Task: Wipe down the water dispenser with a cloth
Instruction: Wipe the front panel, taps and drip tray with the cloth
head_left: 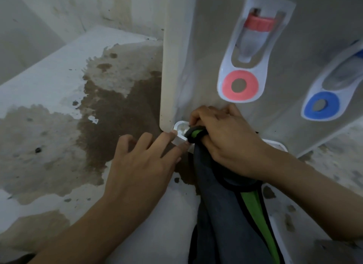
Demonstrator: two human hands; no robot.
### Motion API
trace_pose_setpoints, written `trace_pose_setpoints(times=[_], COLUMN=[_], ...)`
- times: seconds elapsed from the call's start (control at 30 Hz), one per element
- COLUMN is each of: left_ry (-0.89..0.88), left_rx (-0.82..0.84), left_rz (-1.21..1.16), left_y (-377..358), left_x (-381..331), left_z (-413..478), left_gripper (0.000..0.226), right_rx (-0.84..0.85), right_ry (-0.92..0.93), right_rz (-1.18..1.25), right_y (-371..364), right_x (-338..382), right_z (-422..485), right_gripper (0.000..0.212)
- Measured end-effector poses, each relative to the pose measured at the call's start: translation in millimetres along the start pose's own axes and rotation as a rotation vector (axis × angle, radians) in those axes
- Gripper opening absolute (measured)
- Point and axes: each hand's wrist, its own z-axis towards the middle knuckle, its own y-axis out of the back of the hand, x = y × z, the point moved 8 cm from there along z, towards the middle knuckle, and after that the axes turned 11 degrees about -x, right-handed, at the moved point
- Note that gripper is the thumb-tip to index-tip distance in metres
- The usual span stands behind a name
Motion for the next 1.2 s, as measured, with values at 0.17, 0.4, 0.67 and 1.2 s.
trace_pose_setpoints(times=[0.17,0.4,0.67,1.2], left_ry=[0.008,-0.008,-0.014,0.018], left_rx=[0.021,-0.019,0.002,0.085], left_rz=[-0.003,0.019,-0.037,-0.1], left_y=[-0.5,3.1,0.2,-4.6], left_x=[1.1,0.4,8.0,11.4], left_z=[-0.5,3.0,2.4,2.4], left_gripper=[0.037,0.024,0.039,0.038], right_rx=[-0.035,-0.097,-0.56,-0.505], right_ry=[-0.095,-0.391,-0.55,-0.296], right_rz=[0.213,0.751,0.922,0.458], right_y=[1.2,-6.4,18.2,32.3], right_x=[-5.2,-20.5,-38.3,-17.2], right_z=[1.7,-9.4,-35.2,-12.1], right_gripper=[0.021,0.024,0.036,0.029])
